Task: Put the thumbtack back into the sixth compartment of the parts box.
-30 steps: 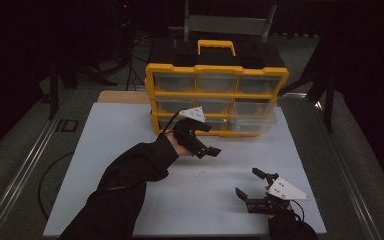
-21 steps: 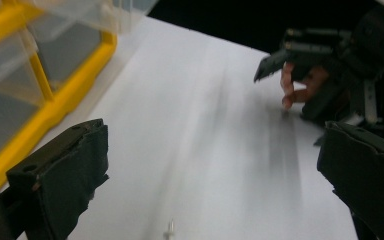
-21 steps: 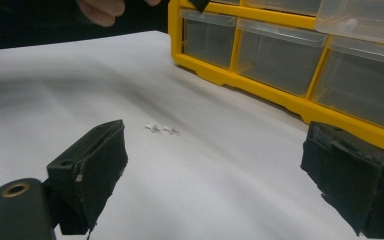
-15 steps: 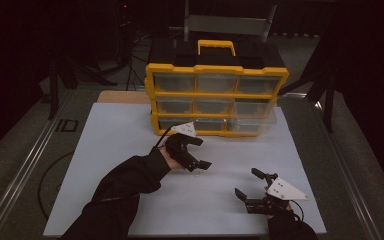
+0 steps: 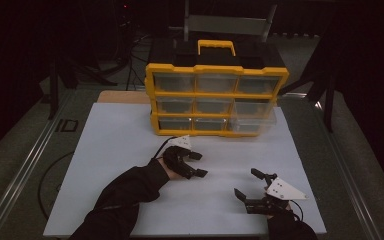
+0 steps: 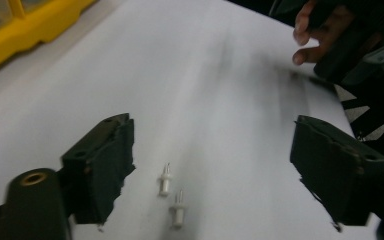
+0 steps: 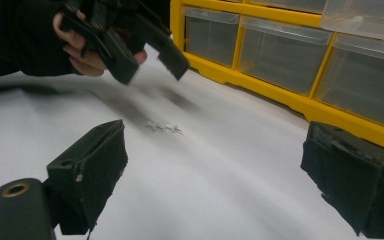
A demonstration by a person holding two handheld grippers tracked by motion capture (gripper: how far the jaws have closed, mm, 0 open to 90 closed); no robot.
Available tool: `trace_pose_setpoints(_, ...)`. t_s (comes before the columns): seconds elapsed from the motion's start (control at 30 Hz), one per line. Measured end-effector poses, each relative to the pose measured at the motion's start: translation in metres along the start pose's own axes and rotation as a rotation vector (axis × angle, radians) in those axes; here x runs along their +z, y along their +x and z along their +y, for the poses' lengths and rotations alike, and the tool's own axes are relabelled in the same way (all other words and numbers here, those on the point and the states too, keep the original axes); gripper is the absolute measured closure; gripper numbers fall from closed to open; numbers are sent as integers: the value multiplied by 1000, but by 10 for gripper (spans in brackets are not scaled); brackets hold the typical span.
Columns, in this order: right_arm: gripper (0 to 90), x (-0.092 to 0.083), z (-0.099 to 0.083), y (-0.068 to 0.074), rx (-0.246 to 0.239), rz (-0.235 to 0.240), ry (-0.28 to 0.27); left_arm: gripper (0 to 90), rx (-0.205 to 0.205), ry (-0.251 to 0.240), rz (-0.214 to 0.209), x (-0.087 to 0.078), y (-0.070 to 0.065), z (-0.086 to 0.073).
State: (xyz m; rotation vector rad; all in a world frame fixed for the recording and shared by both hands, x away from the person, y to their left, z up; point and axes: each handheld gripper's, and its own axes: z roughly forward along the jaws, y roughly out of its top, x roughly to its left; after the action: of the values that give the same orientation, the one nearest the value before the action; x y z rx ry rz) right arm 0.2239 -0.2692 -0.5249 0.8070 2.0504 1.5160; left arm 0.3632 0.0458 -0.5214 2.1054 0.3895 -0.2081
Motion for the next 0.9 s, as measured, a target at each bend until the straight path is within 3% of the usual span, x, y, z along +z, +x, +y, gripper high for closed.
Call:
trace_pose_setpoints(0.03, 104, 0, 0, 0, 1, 1, 1, 296, -2, 4, 0, 1, 1, -1)
trace_pose_setpoints(0.2, 104, 0, 0, 0, -4, 1, 0, 425, -9, 30, 19, 8, 6, -7)
trace_pose_setpoints(0.23, 104, 0, 0, 0, -4, 1, 1, 505, -10, 36, 23, 9, 7, -8)
trace_pose_setpoints(0.37, 104, 0, 0, 0, -2, 2, 3, 626, -11, 53, 28, 11, 9, -10)
trace_pose_setpoints(0.67, 104, 0, 0, 0, -2, 3, 2, 768, -22, 102, 40, 19, 16, -14)
trace_pose_setpoints(0.9, 104, 0, 0, 0, 1, 3, 3, 817, -23, 132, 31, 25, 17, -13)
